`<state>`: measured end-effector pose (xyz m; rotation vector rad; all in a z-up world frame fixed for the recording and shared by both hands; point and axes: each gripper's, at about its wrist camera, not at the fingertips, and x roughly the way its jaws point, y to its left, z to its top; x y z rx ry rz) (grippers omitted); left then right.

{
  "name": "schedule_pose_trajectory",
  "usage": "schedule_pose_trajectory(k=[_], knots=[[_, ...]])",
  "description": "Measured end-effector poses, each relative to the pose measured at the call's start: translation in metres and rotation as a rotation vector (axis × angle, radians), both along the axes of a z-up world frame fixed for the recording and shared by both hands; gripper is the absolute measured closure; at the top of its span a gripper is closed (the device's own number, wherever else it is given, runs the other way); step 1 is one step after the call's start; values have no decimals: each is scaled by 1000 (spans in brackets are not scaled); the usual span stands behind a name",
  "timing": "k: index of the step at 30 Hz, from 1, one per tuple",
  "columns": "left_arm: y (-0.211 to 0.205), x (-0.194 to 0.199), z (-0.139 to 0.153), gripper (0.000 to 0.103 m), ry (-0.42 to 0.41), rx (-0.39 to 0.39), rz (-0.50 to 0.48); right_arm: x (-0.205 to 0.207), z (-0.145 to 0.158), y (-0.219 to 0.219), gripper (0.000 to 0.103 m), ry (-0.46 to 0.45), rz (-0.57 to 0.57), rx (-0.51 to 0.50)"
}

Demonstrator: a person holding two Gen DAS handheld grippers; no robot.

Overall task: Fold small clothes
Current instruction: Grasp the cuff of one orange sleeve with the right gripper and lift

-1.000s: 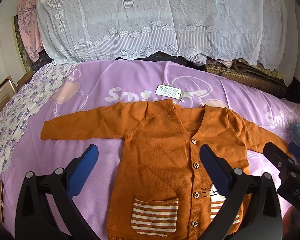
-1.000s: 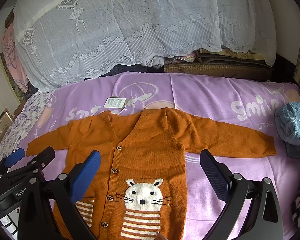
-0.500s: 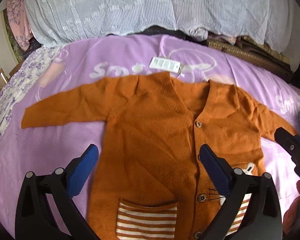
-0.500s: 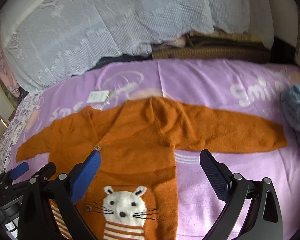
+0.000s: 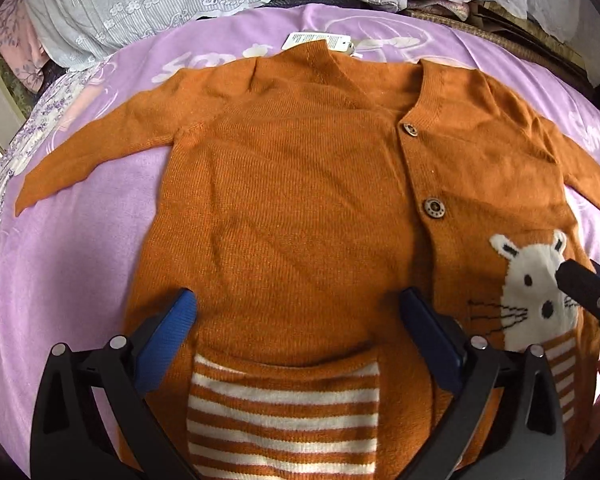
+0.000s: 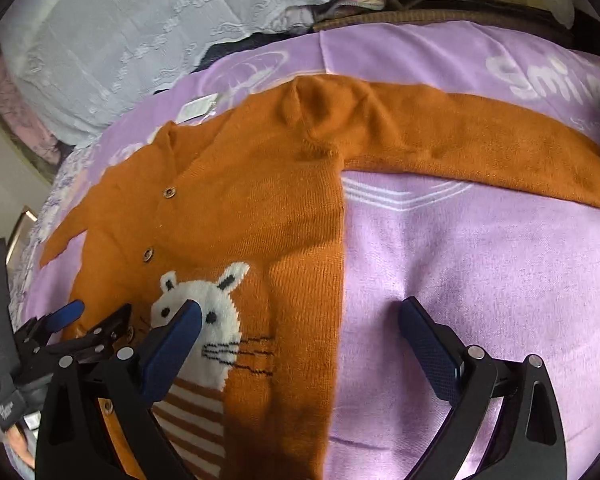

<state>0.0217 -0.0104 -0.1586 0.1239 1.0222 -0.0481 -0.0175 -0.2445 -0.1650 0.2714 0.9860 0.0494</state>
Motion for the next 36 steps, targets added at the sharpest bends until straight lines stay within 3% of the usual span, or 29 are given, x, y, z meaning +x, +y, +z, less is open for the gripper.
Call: schedule_pose_trajectory(k=[3, 7, 10, 11, 12, 18, 21, 24, 28, 31, 33, 36], knots=[[4, 2, 0, 4, 20, -33, 6, -10, 7, -4, 4, -14, 41, -34], [10, -1, 20, 4, 16, -79, 5, -39, 44, -75, 4, -178, -217, 28], [0, 3, 46, 4, 12, -172, -36, -55, 43, -146, 4, -192, -459, 170], [-9, 5, 51, 4, 15, -172, -53, -59, 35, -161, 4, -179, -511, 230], [-21, 10, 56, 4, 17, -151, -72, -61, 27, -175, 9, -172, -555, 281], [-110, 44, 66, 4, -15, 7, -171, -52, 9, -185, 27, -200, -650, 301], [-138, 63, 65, 4, -41, 22, -160, -53, -8, -213, 47, -203, -764, 450], [-157, 91, 57, 4, -41, 1, -129, -45, -16, -236, 64, -208, -837, 503], [-165, 124, 30, 4, 17, -41, -59, -31, -20, -252, 83, -210, -875, 496], [-157, 136, 8, 4, 48, -67, -23, -26, -21, -248, 96, -250, -849, 406], [-151, 138, 0, 4, 20, -112, -19, -27, -19, -246, 96, -269, -840, 394], [-155, 137, 2, 4, 5, -81, -41, -32, -1, -239, 96, -348, -813, 327]])
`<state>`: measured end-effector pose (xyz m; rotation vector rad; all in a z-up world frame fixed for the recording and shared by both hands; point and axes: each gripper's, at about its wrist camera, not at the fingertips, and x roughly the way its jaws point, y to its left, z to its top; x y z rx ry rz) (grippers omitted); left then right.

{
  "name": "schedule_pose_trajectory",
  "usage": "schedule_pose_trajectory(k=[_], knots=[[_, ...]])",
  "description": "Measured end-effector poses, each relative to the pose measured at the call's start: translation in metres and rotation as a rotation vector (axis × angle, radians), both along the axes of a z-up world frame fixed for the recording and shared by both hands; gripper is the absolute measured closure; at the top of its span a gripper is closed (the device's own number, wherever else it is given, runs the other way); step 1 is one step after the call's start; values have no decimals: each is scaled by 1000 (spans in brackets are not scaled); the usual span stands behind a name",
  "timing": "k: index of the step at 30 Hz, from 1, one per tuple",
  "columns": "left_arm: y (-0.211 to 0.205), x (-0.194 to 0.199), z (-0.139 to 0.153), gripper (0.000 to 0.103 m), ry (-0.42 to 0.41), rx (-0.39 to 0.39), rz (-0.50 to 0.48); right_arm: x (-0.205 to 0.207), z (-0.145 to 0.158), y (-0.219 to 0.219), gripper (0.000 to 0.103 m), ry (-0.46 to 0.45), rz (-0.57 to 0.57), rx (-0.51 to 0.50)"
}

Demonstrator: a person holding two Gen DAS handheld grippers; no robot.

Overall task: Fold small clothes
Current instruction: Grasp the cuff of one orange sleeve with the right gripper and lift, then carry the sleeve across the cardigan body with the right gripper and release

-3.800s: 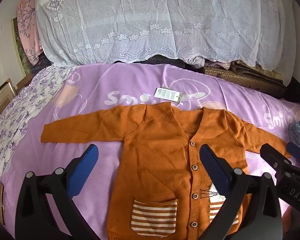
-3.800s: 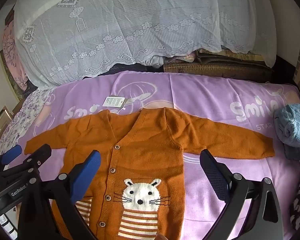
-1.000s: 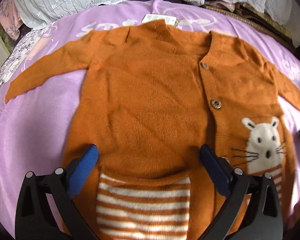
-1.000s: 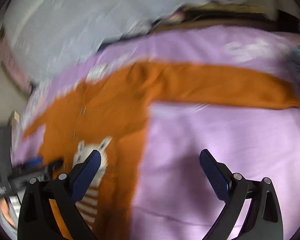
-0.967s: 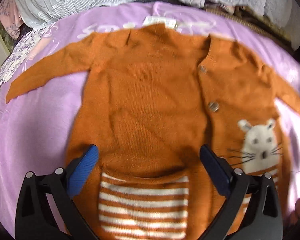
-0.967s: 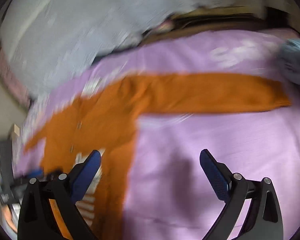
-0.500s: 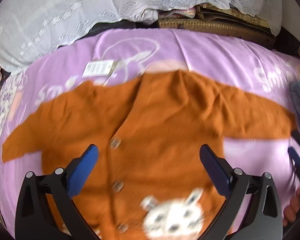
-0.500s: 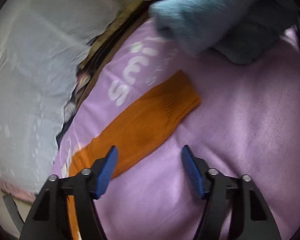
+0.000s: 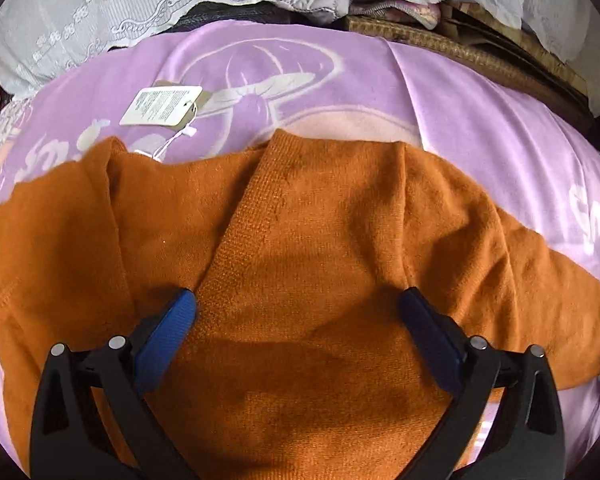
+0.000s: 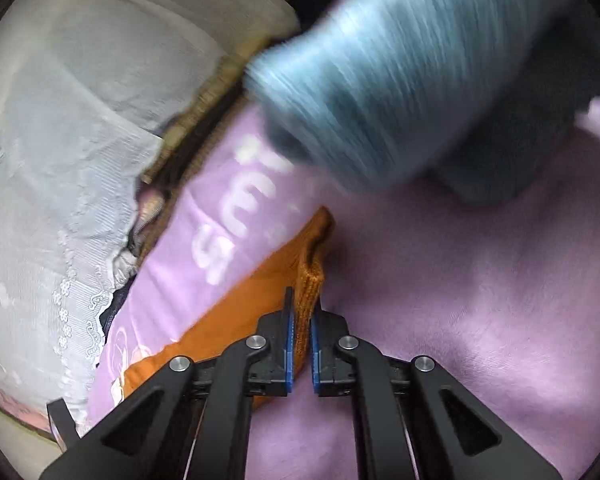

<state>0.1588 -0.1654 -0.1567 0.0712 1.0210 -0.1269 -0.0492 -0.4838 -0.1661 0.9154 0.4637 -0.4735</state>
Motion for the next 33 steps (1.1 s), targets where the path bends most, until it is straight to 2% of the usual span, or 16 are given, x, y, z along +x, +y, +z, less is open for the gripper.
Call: schedule_pose_trajectory(k=[2, 4, 7, 9, 11, 13, 16, 26, 33], knots=[[0, -5, 6, 5, -23, -22, -28, -3, 11, 6, 97, -22, 4, -48], [-3, -11, 11, 5, -48, -49, -71, 1, 10, 5, 97, 6, 1, -70], [-14, -5, -4, 4, 7, 32, -93, 9, -12, -5, 97, 90, -5, 17], [-10, -6, 1, 4, 5, 21, -89, 9, -13, -7, 97, 75, -7, 38], [-5, -8, 8, 5, 29, -30, -99, 6, -2, 0, 96, 40, 10, -9], [-3, -6, 15, 5, 74, -112, -118, 9, 15, 11, 97, -17, 63, -44], [-14, -12, 29, 5, 99, -199, -176, 18, 41, 36, 97, -65, 153, -133], [-68, -38, 59, 5, 33, -162, -297, 30, 85, 93, 96, -138, 340, -245], [-42, -31, 69, 4, 1, -152, -256, 47, 107, 137, 96, -167, 432, -244]])
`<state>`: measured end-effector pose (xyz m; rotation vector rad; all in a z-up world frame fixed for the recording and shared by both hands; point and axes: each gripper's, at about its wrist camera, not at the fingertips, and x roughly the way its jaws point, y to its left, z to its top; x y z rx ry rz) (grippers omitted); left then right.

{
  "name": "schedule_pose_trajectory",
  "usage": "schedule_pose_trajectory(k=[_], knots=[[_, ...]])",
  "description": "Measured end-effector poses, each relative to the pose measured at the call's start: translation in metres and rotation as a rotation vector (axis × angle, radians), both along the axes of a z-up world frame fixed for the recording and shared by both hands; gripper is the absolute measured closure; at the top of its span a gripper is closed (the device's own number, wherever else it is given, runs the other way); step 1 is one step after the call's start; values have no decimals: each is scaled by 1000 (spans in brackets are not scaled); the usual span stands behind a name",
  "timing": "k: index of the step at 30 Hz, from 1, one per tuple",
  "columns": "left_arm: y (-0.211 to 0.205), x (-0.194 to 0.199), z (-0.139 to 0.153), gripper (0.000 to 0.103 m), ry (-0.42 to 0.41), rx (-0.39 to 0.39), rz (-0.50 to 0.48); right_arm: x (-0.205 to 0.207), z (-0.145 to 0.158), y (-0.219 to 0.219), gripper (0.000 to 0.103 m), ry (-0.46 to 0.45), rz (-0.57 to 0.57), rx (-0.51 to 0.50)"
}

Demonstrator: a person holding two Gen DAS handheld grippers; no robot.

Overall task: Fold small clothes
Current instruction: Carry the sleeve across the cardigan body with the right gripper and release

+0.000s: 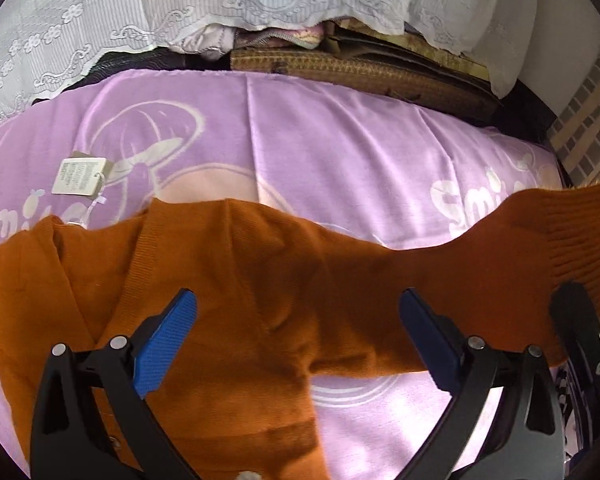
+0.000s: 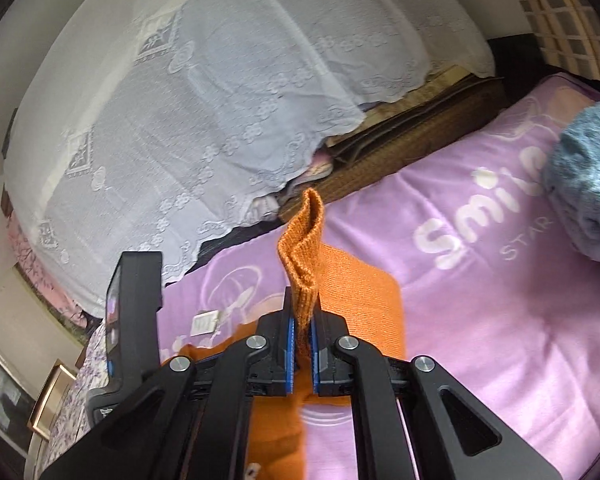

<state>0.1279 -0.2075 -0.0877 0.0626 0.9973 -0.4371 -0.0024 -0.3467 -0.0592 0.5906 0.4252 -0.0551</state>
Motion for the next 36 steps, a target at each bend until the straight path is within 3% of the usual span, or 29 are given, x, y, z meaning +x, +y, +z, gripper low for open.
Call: schedule_pose_trajectory(k=[11, 18, 25, 30, 34, 36], knots=[[88, 24, 18, 4, -58, 15, 143, 41, 35, 109, 96, 3, 163, -129], [153, 37, 14, 4, -80, 40, 252, 71, 34, 178, 96, 34, 251, -174], [207, 44, -4, 4, -69, 73, 337, 101, 14, 231, 96, 88, 325, -171], [235, 45, -27, 4, -52, 143, 390, 114, -12, 256, 96, 144, 367, -159], [257, 47, -41, 4, -70, 253, 491, 123, -36, 260, 96, 202, 358, -158], [279, 52, -43, 4, -21, 200, 549, 129, -50, 256, 96, 249, 353, -132]])
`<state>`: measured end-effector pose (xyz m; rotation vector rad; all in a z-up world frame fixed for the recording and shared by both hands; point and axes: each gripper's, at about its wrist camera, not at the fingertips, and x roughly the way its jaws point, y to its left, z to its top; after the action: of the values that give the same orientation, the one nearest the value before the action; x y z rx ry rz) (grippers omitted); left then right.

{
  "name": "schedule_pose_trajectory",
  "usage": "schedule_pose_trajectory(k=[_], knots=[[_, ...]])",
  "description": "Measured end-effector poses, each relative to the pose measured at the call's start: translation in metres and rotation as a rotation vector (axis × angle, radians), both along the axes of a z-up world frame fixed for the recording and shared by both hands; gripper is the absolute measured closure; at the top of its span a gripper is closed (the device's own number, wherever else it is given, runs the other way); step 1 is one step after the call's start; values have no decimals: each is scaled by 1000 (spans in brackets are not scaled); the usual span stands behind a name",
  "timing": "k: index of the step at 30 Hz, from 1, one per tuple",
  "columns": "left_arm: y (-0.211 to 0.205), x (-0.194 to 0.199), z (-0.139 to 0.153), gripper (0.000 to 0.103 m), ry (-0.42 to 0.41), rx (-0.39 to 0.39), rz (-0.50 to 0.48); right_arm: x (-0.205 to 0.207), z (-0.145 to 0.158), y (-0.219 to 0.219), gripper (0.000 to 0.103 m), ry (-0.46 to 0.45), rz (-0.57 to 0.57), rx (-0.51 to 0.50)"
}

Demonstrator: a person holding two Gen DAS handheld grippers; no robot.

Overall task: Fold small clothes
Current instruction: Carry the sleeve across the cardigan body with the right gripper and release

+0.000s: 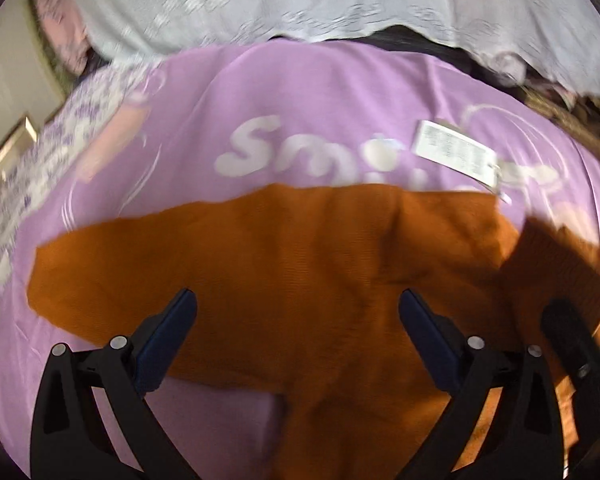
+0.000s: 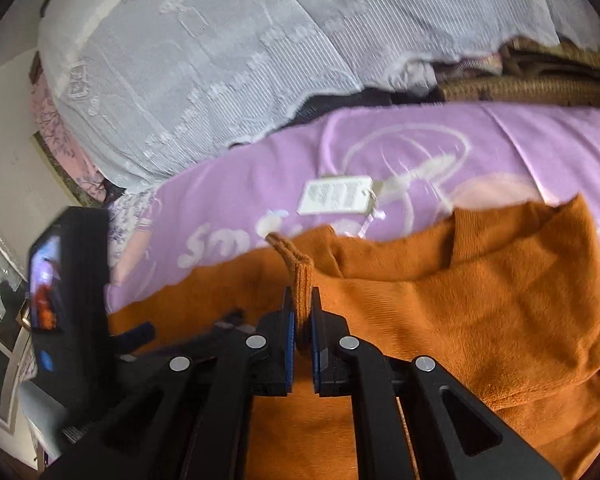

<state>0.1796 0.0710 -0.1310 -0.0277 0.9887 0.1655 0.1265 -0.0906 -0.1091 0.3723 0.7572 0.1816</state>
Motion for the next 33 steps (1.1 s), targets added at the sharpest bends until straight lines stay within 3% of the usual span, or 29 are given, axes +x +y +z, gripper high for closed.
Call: schedule_pose_trajectory(k=[2, 5, 8, 11, 13, 17, 19, 20, 22, 25, 27, 28, 29, 31, 33], knots=[[24, 0, 2, 4, 0, -109, 53, 5, -11, -3, 95, 41, 7, 15], [37, -3, 9, 4, -23, -158, 84, 10, -24, 6, 90, 93, 53, 11], [40, -11, 18, 4, -54, -147, 93, 11, -32, 19, 70, 130, 113, -1], [34, -19, 24, 4, -68, -154, 68, 4, -24, 24, 59, 123, 163, -28], [26, -23, 31, 4, -79, -154, 41, -8, -13, 21, 53, 114, 213, -12], [2, -38, 49, 4, -126, -134, -47, -38, 12, -5, 52, 38, 264, -56], [-14, -44, 54, 4, -147, -129, -97, -47, 22, -34, 55, -2, 192, -76], [-24, -47, 55, 4, -151, -135, -132, -46, 25, -54, 72, -10, 135, -72], [-48, -50, 48, 4, -138, -157, -239, -37, 23, -89, 88, 15, 48, -22], [-76, -46, 23, 4, -87, -114, -337, -14, 3, -141, 93, 88, -61, 102], [-87, -31, -14, 4, 5, -24, -310, -4, -14, -166, 95, 129, -147, 88], [-86, -25, -27, 4, 48, -20, -294, 2, -28, -180, 103, 171, -187, 88], [-80, -20, -33, 4, 53, -85, -289, 4, -41, -190, 103, 201, -204, 117], [-73, -17, -28, 4, 53, -127, -285, 3, -54, -208, 103, 184, -183, 261], [-71, -18, -28, 4, 51, -129, -275, -1, -46, -205, 103, 179, -189, 238]])
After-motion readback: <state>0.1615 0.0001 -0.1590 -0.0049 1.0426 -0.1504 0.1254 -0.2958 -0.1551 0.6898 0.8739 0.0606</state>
